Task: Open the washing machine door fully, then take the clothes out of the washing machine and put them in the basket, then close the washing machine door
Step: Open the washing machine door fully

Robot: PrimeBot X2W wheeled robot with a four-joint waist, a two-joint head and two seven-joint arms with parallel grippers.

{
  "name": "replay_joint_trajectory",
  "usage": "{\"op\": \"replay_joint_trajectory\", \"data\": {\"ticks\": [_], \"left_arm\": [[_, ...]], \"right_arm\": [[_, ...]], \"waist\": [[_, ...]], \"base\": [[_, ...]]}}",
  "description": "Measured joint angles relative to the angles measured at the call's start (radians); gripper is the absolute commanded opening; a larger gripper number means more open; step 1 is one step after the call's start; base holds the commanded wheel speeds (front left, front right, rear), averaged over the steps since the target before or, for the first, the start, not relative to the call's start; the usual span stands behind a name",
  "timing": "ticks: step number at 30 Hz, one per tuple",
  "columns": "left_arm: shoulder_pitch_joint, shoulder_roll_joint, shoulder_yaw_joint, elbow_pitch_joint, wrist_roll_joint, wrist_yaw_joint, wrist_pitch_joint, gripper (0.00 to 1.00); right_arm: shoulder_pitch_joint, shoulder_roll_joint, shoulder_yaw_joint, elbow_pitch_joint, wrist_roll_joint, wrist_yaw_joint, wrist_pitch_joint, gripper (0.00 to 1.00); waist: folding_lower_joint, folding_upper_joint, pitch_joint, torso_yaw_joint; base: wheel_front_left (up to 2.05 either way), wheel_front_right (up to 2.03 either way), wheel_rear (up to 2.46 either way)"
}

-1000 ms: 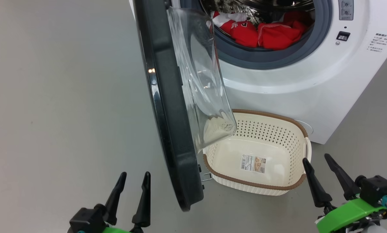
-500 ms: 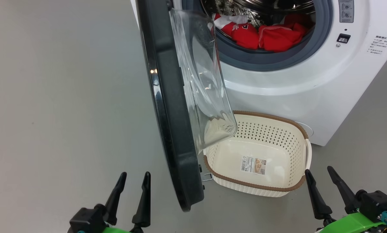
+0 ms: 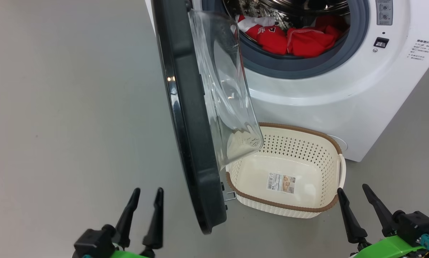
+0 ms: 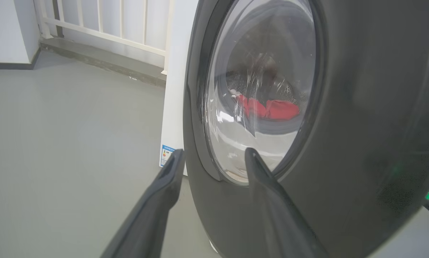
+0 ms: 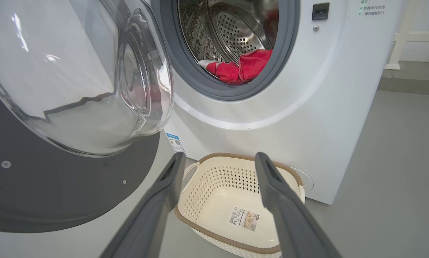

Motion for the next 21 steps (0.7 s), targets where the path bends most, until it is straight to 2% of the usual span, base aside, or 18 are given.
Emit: {"op": "replay_joint_trajectory", "data": {"ticks": [1,6,13,17,19,21], "left_arm": [[0.000,0.000,0.003,-0.007,0.000,0.000,0.000,0.00],[-0.006,0.000,0.028,-0.108,0.001,0.002,0.000,0.00],[-0.054,0.001,0.024,-0.342,0.025,0.019,0.000,0.00],[-0.076,0.001,-0.040,-0.453,0.056,0.020,-0.003,0.00],[-0.076,0.001,-0.089,-0.465,0.070,0.018,-0.003,0.00],[-0.076,0.001,-0.143,-0.465,0.073,-0.006,-0.003,0.00]], "right_arm": [[0.000,0.000,0.000,0.000,-0.001,0.000,0.000,1.00],[0.000,0.002,-0.004,-0.001,-0.001,0.000,0.000,1.00],[-0.001,0.001,-0.003,-0.002,-0.001,0.000,0.000,1.00],[-0.001,0.001,0.001,-0.003,-0.001,0.000,0.000,1.00],[-0.001,0.001,0.002,-0.003,0.000,0.000,0.000,1.00],[-0.001,0.001,0.002,-0.005,0.000,0.000,0.000,1.00]], "waist": [[0.0000,0.0000,0.000,0.000],[0.0000,0.0000,0.001,0.000],[0.0000,0.0000,0.006,-0.006],[0.0000,0.0000,0.009,-0.012],[0.0000,0.0000,0.012,-0.016],[0.0000,0.0000,0.015,-0.018]], "base": [[0.00,0.00,0.00],[0.00,0.00,0.00],[0.00,0.00,0.00],[0.00,0.00,0.00],[0.00,0.00,0.00],[0.00,0.00,0.00]]}}
